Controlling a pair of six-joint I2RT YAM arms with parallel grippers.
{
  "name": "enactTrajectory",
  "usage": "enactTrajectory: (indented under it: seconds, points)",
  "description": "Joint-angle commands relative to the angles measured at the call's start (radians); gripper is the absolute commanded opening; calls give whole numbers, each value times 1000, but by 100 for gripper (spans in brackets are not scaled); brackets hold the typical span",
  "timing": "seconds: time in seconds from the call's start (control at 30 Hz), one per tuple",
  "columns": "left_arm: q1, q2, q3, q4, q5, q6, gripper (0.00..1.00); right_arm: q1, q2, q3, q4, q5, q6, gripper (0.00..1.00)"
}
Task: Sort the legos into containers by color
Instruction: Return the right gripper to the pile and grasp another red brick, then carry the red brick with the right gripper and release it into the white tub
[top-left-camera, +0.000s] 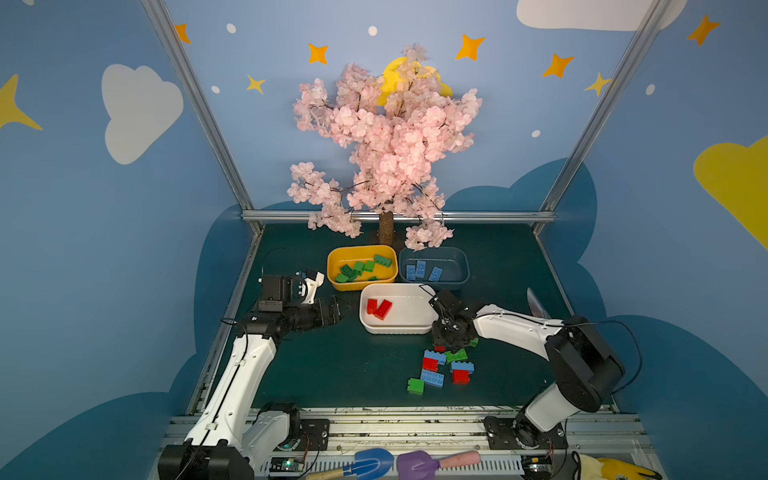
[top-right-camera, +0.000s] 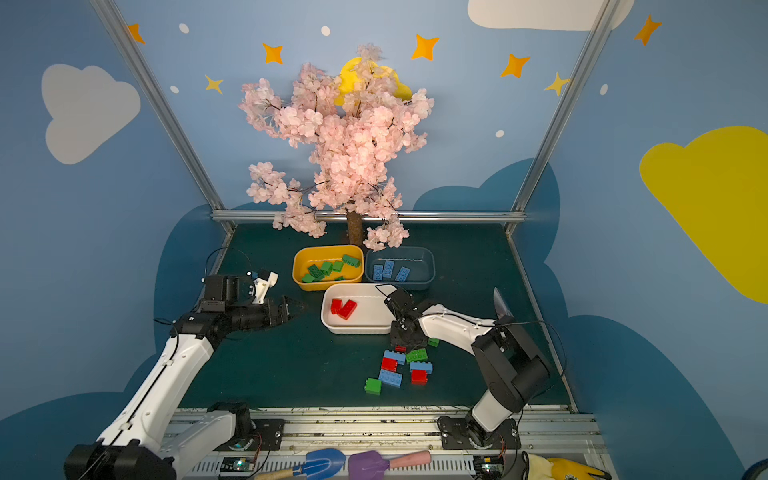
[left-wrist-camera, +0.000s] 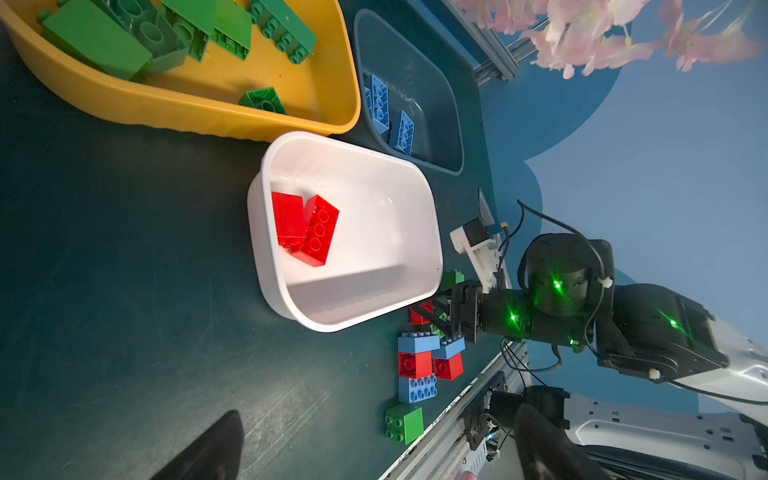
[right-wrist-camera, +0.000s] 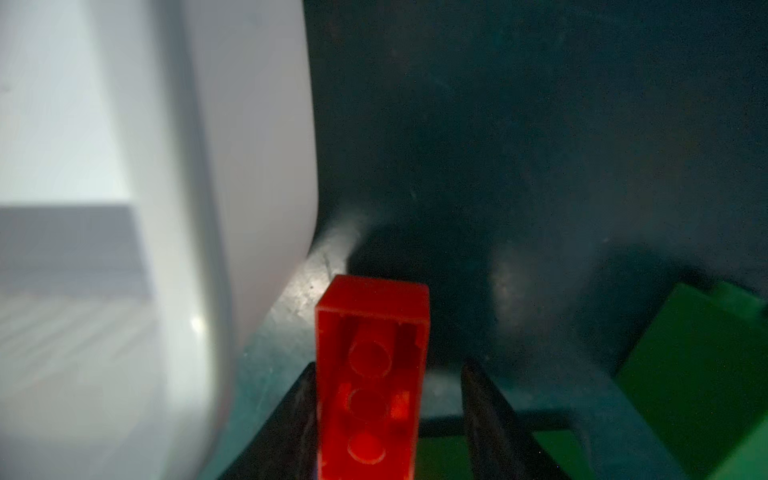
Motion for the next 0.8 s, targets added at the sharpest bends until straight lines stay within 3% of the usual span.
enactTrajectory:
  seconds: [0.0,0.3,0.53,0.77]
  points:
    - [4,-15,-15,-3,14,5,100,22,25,28,-40,80,-13,50]
    - [3,-21,-15,-13,13,12,100,11,-102,32,-139,166,-34,21]
    - [3,-15,7,-19,16,17,99,-24,-255,122,-151,102,-137,20]
    - [3,-11,13,-14,13,13,100,27,-89,334,-64,-79,-120,21]
